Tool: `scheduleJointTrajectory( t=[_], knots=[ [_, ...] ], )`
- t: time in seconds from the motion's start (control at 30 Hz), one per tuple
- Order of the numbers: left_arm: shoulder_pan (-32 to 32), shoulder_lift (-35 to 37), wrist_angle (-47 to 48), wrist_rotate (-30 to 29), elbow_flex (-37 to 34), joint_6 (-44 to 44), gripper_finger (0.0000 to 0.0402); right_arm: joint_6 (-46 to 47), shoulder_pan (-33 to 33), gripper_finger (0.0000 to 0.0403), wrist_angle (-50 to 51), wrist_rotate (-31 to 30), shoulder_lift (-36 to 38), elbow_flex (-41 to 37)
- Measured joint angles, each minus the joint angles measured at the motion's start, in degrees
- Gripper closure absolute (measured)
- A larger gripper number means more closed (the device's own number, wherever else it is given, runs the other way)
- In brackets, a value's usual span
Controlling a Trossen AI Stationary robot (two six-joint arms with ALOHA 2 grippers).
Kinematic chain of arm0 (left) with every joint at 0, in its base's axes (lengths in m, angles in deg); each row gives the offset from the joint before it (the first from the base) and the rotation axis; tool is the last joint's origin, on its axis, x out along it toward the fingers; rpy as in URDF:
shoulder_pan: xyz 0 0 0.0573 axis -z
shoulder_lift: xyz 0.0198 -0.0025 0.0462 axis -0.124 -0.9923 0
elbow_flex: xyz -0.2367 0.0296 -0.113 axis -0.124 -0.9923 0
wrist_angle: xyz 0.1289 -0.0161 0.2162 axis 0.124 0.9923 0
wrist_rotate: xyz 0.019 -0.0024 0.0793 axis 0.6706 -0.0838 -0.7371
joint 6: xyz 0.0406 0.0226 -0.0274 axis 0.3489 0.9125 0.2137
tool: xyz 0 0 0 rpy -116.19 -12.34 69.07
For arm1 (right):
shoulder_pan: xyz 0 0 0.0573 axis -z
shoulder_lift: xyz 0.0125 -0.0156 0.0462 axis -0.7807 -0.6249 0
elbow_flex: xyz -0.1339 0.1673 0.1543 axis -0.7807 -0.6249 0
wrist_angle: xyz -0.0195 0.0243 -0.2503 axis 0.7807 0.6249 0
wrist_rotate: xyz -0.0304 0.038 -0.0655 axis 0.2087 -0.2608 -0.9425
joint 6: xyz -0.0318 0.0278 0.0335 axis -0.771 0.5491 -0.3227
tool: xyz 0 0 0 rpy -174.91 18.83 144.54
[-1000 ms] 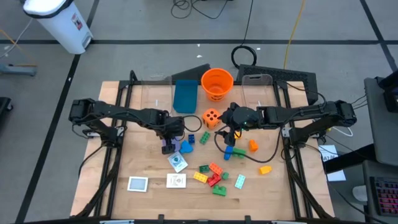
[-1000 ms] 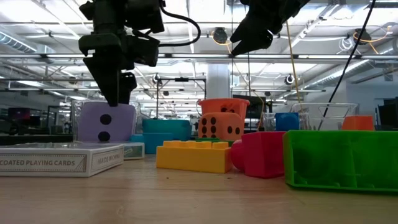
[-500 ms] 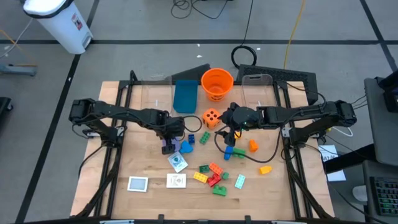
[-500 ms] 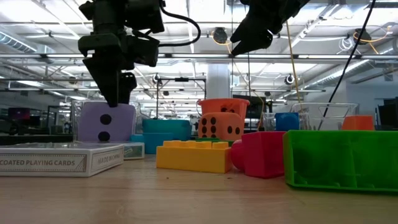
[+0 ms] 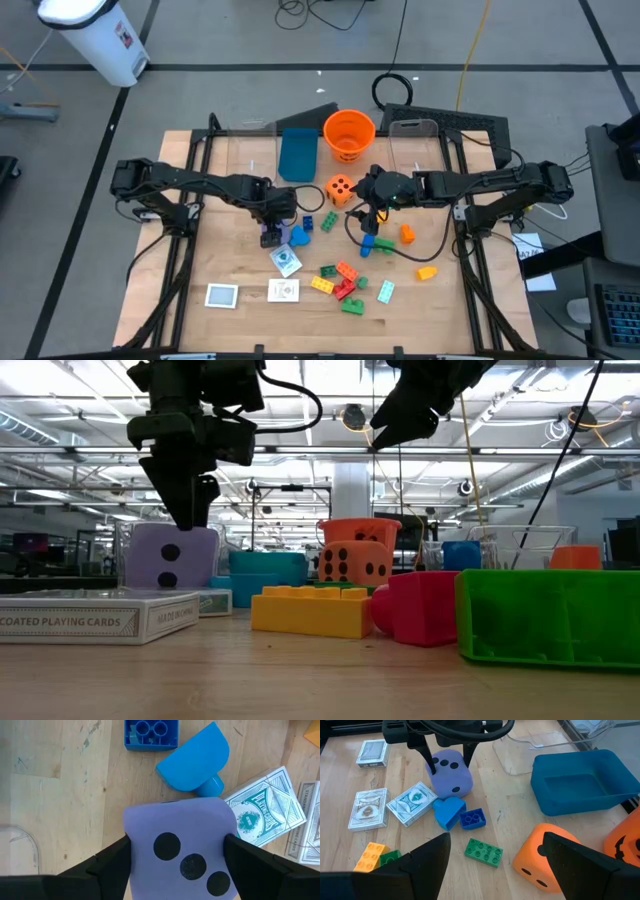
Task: Pick & Place Toys
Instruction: Put the violet dice into the left transparent bin
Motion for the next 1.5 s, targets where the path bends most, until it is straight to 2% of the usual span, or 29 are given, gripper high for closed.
scheduleJointTrajectory(
  t=[0.4,0.57,0.93,1.5],
  knots=[
    [-0.2,0.0,-0.2,1.2,-0.1,-0.4,0.003,0.0,0.0,0.0094,0.0,0.0,0.0,0.0],
    [-1.9,-0.1,-0.2,5.5,-0.2,0.3,0.0026,0.0,0.0,0.0094,0.0,0.0,0.0,0.0],
    [-3.9,-0.2,0.4,9.1,-0.2,0.7,0.009,0.0,0.0,0.0094,0.0,0.0,0.0,0.0],
    [-3.9,0.0,2.7,9.9,0.0,0.8,0.0231,-1.5,0.0,0.0094,0.0,0.0,0.0,0.0]
  ],
)
